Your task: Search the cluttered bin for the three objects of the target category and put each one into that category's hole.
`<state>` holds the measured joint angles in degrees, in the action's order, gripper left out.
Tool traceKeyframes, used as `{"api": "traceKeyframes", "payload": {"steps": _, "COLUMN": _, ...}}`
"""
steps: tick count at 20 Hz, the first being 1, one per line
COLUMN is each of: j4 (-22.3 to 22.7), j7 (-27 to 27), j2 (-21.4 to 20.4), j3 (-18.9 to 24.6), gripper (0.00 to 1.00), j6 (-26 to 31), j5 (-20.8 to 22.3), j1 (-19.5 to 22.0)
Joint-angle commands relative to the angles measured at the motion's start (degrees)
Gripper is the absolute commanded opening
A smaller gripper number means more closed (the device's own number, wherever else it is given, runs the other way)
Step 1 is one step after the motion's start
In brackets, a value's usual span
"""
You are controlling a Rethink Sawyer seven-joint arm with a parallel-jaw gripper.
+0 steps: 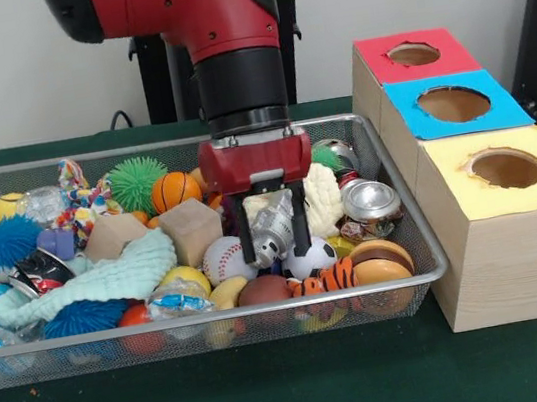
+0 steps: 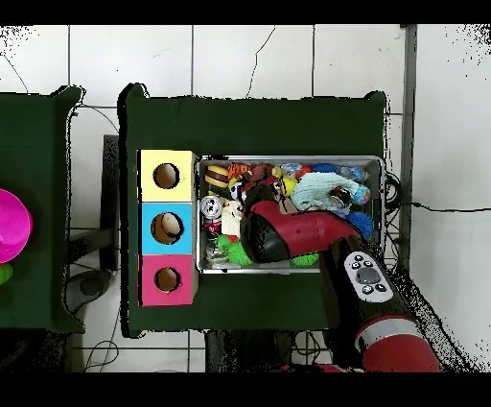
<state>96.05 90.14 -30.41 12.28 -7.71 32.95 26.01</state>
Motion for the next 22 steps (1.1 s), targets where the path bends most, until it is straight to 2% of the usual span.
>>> {"api": "traceKeyframes", "payload": {"steps": 1, "j4": -9.6, "j7": 0.3, "j2": 5.1, "j3": 6.9, "gripper": 1.0, "j6": 8.7, "j5": 1.4, "j1": 1.7}}
{"api": "traceKeyframes", "payload": {"steps": 5, "j4": -8.2, "j7": 2.1, "j2": 6.0, "j3": 7.9, "gripper": 1.0, "j6": 11.0, "j5": -0.2, "j1": 2.2}}
{"api": "traceKeyframes", "payload": {"steps": 9, "j4": -8.2, "j7": 5.5, "j2": 6.8, "j3": 5.1, "gripper": 1.0, "j6": 10.5, "j5": -2.3, "j1": -1.2}}
{"api": "traceKeyframes", "payload": {"steps": 14, "j4": -8.5, "j7": 5.8, "j2": 6.6, "j3": 4.8, "gripper": 1.0, "j6": 14.5, "j5": -5.3, "j1": -2.7}}
{"api": "traceKeyframes", "payload": {"steps": 19, "j4": -7.1, "j7": 5.8, "j2": 5.2, "j3": 4.2, "gripper": 1.0, "j6": 14.8, "j5": -6.5, "j1": -3.4}}
{"api": "traceKeyframes", "payload": {"steps": 22, "j4": -6.8, "j7": 5.9, "j2": 5.7, "j3": 3.1, "gripper": 1.0, "j6": 13.8, "j5": -6.1, "j1": -3.9}}
